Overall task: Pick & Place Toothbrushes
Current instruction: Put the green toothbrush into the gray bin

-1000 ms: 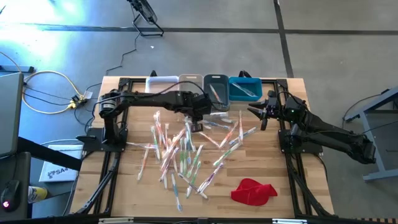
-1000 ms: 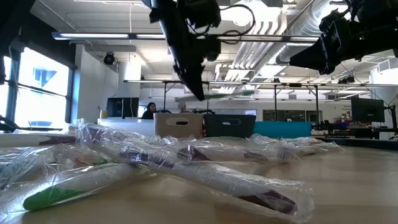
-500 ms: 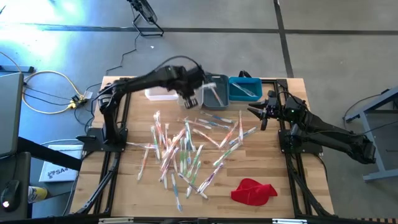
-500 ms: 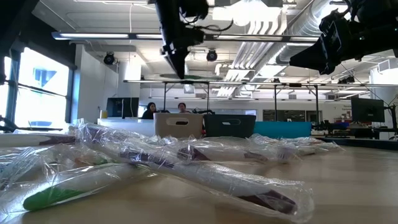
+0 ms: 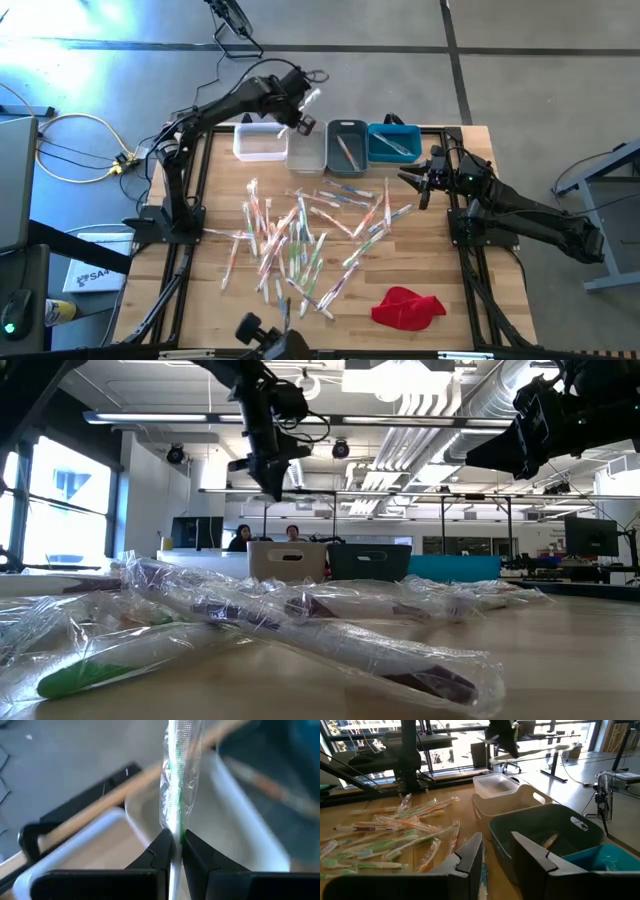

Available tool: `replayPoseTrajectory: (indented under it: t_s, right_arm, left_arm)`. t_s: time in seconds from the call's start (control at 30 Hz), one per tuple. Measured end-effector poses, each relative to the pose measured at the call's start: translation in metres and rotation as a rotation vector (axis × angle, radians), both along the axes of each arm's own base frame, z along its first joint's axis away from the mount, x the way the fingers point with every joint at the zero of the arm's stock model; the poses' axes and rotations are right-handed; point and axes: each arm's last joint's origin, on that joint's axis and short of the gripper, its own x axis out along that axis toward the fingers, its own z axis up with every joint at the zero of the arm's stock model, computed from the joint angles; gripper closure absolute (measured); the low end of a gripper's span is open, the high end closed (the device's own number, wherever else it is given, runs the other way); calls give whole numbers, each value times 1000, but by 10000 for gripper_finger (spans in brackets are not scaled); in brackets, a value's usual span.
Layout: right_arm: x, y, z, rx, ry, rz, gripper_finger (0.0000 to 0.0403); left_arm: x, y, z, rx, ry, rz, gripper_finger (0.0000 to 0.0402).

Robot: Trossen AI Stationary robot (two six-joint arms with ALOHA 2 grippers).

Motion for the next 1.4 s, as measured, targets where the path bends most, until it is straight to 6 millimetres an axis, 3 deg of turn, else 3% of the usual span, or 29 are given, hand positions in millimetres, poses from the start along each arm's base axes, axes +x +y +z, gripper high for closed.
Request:
replayPoseTrajectory:
  t_s: [0.13, 0.27, 0.63, 0.87, 1.4]
  right_arm:
    - [0, 0, 0, 0, 0, -1, 310]
    - [0, 0, -1, 4, 7, 0, 310]
    - [0, 0, -1, -17, 15, 3, 310]
    - [0, 0, -1, -14, 15, 3, 310]
    - [0, 0, -1, -14, 14, 2, 310]
  left_arm:
    - [11, -2, -5, 39, -79, 16, 375]
    - [17, -12, -15, 33, -52, 13, 375]
    - [18, -24, -52, -27, -28, 162, 375]
    - [17, -28, -81, -44, -15, 165, 375]
    - [31, -42, -83, -38, -86, 112, 375]
